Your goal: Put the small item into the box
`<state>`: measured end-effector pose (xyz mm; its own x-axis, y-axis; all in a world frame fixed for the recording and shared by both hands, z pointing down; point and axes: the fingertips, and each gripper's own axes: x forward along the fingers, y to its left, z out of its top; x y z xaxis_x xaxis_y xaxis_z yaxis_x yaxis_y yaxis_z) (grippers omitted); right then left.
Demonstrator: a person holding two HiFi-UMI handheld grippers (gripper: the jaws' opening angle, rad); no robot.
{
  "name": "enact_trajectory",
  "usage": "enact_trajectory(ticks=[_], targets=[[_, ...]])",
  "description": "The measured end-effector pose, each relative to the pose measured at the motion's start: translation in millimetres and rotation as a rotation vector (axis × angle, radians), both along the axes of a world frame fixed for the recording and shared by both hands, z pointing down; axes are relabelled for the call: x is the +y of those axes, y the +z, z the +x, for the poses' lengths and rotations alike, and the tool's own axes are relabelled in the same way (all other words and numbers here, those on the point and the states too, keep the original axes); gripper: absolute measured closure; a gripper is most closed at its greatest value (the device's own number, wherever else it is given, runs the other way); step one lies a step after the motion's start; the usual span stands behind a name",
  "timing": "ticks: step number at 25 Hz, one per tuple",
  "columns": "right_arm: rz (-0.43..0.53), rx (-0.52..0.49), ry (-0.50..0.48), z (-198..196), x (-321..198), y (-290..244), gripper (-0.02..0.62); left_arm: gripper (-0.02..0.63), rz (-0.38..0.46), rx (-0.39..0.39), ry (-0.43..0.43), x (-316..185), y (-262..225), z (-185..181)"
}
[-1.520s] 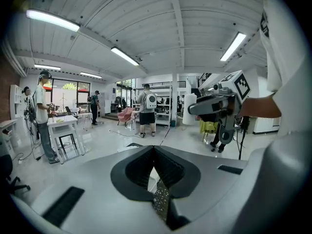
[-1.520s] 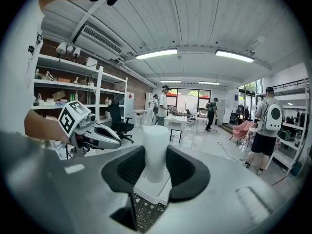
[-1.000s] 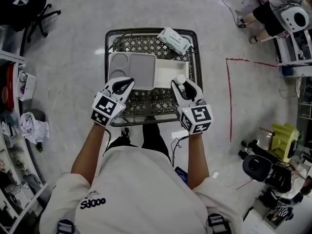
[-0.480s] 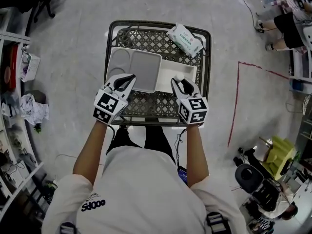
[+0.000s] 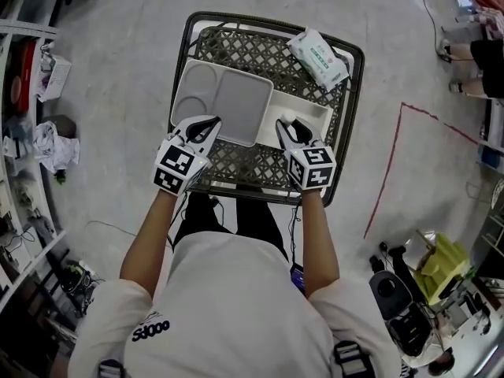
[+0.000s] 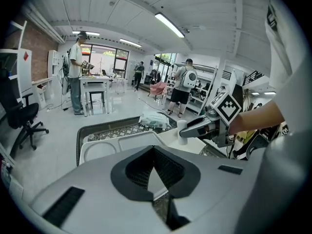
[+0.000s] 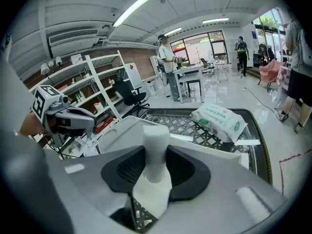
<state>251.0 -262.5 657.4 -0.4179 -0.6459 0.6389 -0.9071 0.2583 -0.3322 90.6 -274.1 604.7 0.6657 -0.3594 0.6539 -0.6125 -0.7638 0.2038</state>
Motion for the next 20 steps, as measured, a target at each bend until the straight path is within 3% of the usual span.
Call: enact_trajectory(ticks=[9, 20], targets=[[-0.115, -0.075, -0.031, -18.1, -4.2, 49.4, 0.454, 0.600, -0.033, -0.007, -0.035, 5.8, 17.5, -3.1], [-0.239, -0.102, 0.039, -17.3, -13.3, 86.8, 0.450, 0.600, -0.057, -0.015, -0.042, 11.5, 25.5, -12.2]])
